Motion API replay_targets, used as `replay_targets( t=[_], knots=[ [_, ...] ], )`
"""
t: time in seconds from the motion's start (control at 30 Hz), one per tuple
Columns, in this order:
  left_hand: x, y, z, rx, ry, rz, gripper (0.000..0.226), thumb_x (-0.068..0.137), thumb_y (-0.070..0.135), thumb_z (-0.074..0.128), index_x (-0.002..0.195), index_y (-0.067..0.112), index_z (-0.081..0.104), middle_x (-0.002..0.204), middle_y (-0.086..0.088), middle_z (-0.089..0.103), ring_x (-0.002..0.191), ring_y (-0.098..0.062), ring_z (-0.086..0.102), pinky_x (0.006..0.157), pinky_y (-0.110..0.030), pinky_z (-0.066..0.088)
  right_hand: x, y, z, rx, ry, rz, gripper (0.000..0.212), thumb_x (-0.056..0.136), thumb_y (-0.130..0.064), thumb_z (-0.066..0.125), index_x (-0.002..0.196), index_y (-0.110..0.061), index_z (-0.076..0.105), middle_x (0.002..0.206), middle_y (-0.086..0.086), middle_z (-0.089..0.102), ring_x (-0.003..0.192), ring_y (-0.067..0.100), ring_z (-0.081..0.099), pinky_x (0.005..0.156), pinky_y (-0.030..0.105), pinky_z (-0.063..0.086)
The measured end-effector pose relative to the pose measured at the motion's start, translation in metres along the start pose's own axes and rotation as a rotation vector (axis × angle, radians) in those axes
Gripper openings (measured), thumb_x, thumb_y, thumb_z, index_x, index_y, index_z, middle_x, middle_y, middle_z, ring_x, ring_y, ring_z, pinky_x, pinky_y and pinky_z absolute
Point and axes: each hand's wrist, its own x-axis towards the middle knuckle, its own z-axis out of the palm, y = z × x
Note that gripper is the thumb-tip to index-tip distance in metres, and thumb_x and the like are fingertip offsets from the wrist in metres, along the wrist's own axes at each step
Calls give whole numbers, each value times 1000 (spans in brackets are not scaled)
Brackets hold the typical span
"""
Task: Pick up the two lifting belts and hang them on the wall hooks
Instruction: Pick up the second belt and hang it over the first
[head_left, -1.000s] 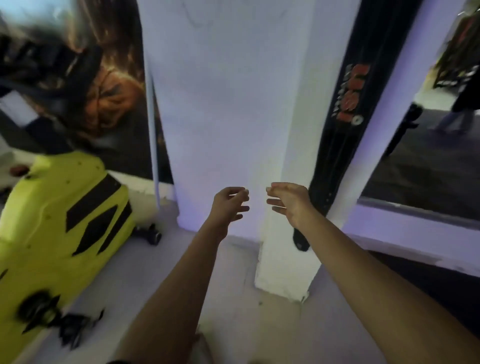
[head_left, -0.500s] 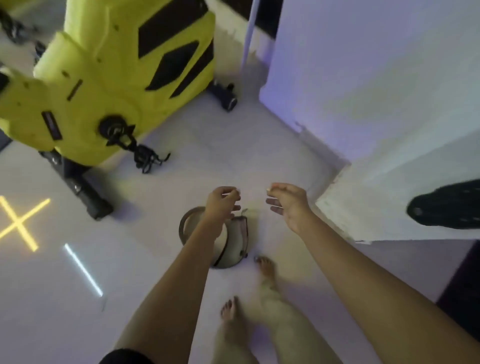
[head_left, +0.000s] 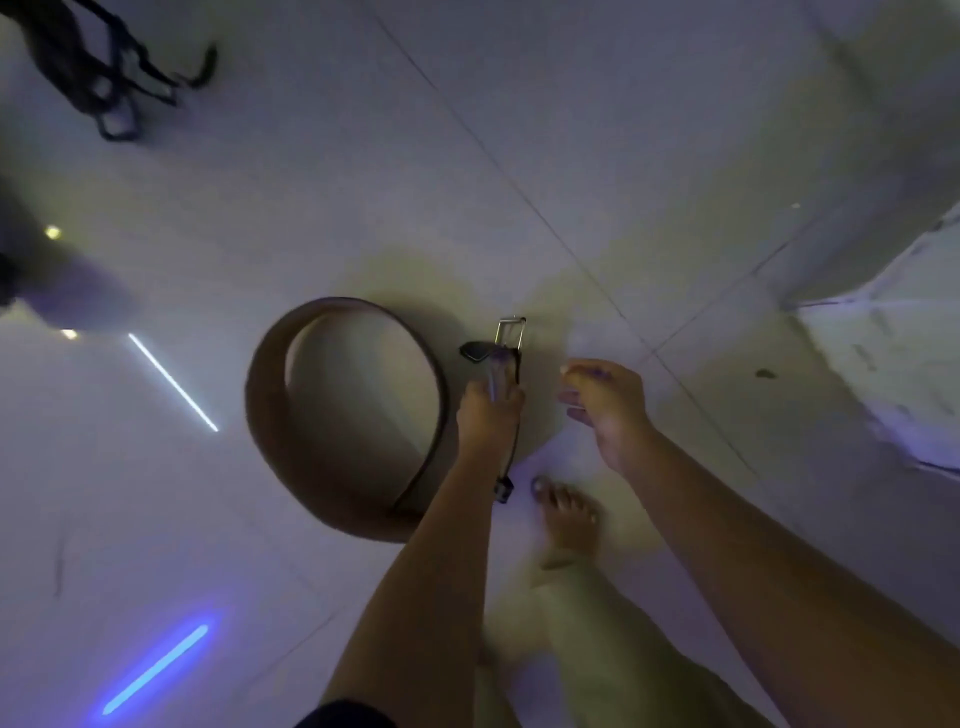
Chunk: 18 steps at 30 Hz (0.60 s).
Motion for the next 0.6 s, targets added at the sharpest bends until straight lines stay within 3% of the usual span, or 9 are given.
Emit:
replay_targets(
  t=[0.1, 0.27, 0.37, 0.5, 0.6],
  knots=[
    [39, -19, 29, 88, -14, -2, 47, 87, 18, 60, 127, -2, 46, 124, -23, 58, 116, -36, 54, 88, -33, 41, 41, 21, 0, 19, -5, 18, 20, 85, -5, 60, 71, -19, 59, 75, 10, 56, 63, 19, 52, 56, 25, 42],
    [29, -17, 23, 149, 30, 1, 30, 90, 12, 51, 116, -2, 57, 116, -25, 64, 108, -39, 59, 86, -38, 46, 31, 15, -4, 47, -9, 15, 15, 85, -6, 61, 75, -17, 61, 84, 13, 57, 70, 23, 56, 59, 26, 44],
    [-20, 8, -6, 178, 38, 91, 28, 92, 13, 51, 112, -4, 59, 112, -25, 65, 105, -40, 59, 74, -33, 41, -16, -9, -10, 61, -41, 11, 7, 85, -8, 61, 90, -11, 64, 86, 12, 58, 67, 19, 55, 60, 25, 42],
    [-115, 56, -57, 185, 25, 269, 26, 91, 14, 51, 109, -3, 59, 104, -26, 67, 97, -39, 60, 65, -29, 32, -113, -57, -26, 53, -79, -6, 35, 86, -24, 62, 113, -1, 62, 96, 9, 56, 85, 23, 52, 68, 29, 39],
    [-198, 99, -100, 131, -9, 372, 24, 90, 12, 51, 105, -5, 60, 101, -27, 67, 94, -37, 61, 62, -26, 30, -203, -98, -44, 74, -129, -7, 27, 91, -38, 52, 108, -17, 57, 100, 4, 54, 87, 19, 49, 67, 30, 34]
  ],
)
